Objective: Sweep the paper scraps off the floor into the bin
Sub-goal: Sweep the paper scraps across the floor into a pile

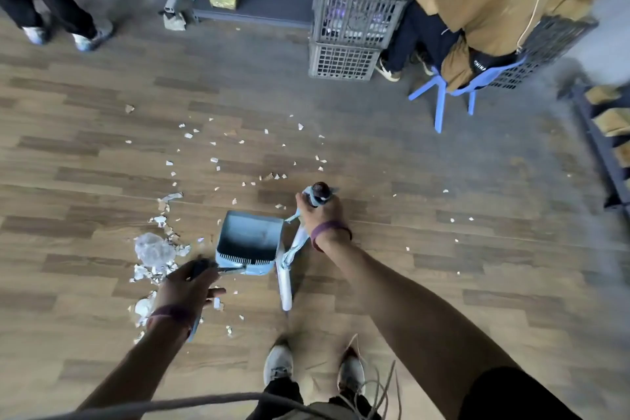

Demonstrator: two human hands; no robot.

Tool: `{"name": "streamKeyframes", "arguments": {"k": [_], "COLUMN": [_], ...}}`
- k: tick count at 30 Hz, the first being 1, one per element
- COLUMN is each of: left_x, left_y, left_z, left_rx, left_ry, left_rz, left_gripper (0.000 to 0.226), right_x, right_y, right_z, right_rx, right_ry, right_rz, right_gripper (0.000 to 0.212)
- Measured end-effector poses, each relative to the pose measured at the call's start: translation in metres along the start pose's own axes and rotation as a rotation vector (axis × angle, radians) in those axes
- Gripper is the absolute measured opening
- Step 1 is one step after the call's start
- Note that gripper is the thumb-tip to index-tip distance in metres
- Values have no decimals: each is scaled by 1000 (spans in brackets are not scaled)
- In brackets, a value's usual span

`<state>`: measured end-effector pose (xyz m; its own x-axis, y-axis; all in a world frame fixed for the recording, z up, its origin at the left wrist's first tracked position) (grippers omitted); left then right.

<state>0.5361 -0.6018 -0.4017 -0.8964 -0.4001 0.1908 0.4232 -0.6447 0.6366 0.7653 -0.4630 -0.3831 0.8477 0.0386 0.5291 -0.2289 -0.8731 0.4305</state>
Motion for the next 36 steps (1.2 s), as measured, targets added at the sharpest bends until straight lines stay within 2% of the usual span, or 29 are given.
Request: {"name": "streamKeyframes", "arguments": {"k": [4,9,13,24,30,36], "left_x": [-74,-191,-290,-558,-642,-678], "left_y": [8,25,38,67,57,38], "left_z": [17,34,39,57,72,70], "left_rx": [-13,-21,-15,62,89,110], "left_ry": [20,26,5,-62,-99,-131], "left_rz": [-146,-307,-381,-374,-350,-357], "left_gripper": [16,17,16,18,13,12], "right_x": [85,200,291,533,602,595], "right_y": [-17,-52,-97,-268,-335,-379], "right_z": [13,63,112,225,258,285], "right_rx": [-11,-79,-73,-158,-233,-286], "right_ry": [22,79,202,328,313,307], "right_rz": [103,217,233,206,235,170], "right_gripper": [24,31,33,41,46,46]}}
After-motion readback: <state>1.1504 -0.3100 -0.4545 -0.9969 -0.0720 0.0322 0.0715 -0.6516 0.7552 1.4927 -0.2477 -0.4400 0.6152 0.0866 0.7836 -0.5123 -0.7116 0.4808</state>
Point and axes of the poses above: each hand's wrist, its own y-axis away from the middle knuckle, its own x-axis out of the back of the hand, z = x × y, the point moved 6 cm from there along -y, towards the middle knuckle, and after that the axes turned 2 degrees about y, right-handed, at the moved point
